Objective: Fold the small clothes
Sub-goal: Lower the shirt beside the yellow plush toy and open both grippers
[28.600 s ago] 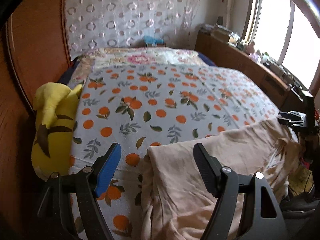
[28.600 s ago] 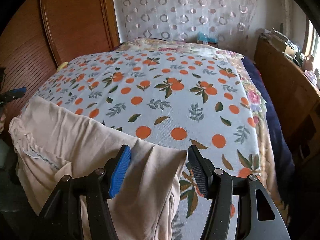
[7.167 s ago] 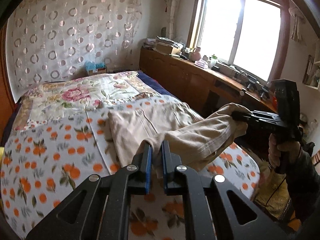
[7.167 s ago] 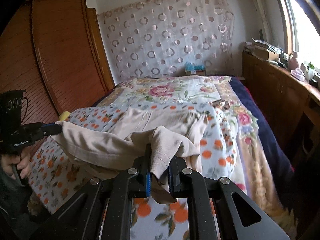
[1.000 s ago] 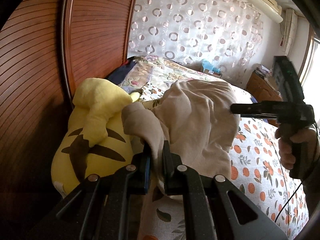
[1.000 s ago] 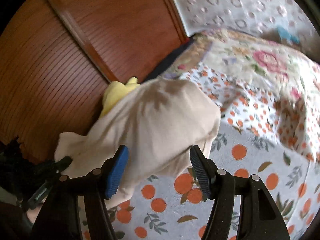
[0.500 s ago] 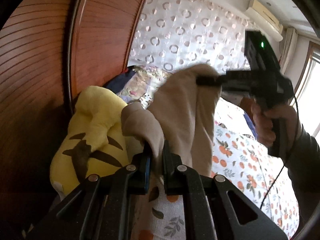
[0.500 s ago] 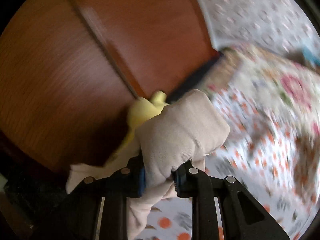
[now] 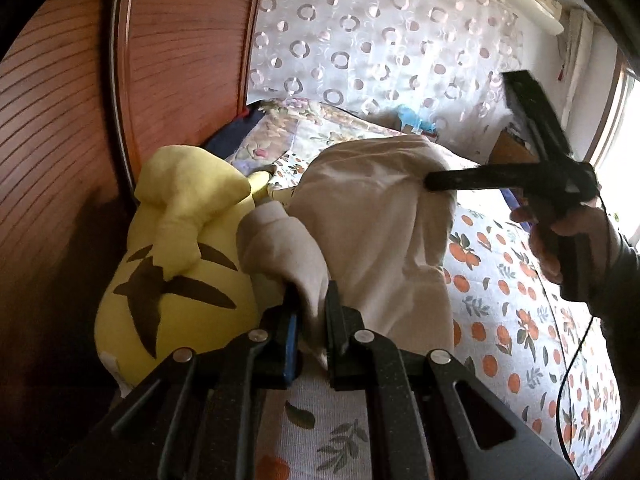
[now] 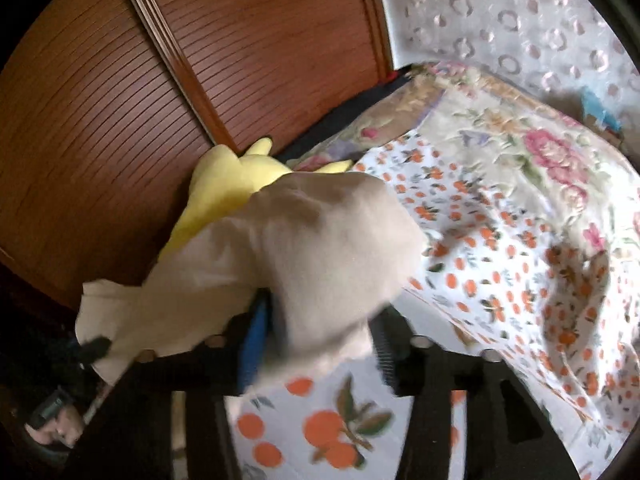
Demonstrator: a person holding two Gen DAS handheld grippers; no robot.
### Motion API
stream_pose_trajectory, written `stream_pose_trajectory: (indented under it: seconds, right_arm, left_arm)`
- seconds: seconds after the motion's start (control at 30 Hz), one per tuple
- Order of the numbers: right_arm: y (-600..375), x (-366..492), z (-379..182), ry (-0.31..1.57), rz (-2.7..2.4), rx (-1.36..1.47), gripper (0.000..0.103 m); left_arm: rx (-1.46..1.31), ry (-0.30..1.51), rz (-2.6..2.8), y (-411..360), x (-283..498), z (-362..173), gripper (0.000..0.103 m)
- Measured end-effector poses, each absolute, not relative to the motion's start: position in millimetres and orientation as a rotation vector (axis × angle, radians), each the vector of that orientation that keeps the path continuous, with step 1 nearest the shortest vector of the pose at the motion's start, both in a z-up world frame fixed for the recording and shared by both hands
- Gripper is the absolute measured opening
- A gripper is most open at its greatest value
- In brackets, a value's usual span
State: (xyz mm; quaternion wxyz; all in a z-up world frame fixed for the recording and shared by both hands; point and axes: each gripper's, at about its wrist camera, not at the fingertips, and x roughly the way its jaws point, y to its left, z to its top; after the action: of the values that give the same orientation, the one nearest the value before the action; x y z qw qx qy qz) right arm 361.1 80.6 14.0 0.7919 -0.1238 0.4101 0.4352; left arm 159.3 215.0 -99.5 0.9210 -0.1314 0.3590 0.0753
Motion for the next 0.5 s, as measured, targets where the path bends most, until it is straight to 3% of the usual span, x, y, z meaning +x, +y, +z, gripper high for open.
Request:
stream_pose_trajectory:
  seconds: [0.03, 0.07, 0.23, 0.33, 0.5]
  right_arm:
    - [78, 360, 17, 0.866, 0.920, -0.269, 0.058]
    - [72, 353, 17, 0.840, 0.906, -0.273, 0.058]
    - [25, 302, 24, 0.704, 0.826, -0.273, 0.058]
    - [1, 267, 32, 0.633, 0.797, -0.257, 0.058]
    - [-36, 217, 37, 0.553, 0.703, -0.224, 0.059]
  left_arm:
    - [-0.258, 0.736, 0.157, 214, 157, -97, 0.022]
    - [-0.245, 0.730, 0.163, 213, 154, -94, 0.037]
    - [-0.189, 0.657, 0.179, 200, 134, -71, 0.071]
    - [-0.162, 0.617, 0.162, 184, 125, -56, 0.080]
    - [-0.122, 0.560, 0.117, 148, 115, -31, 0.082]
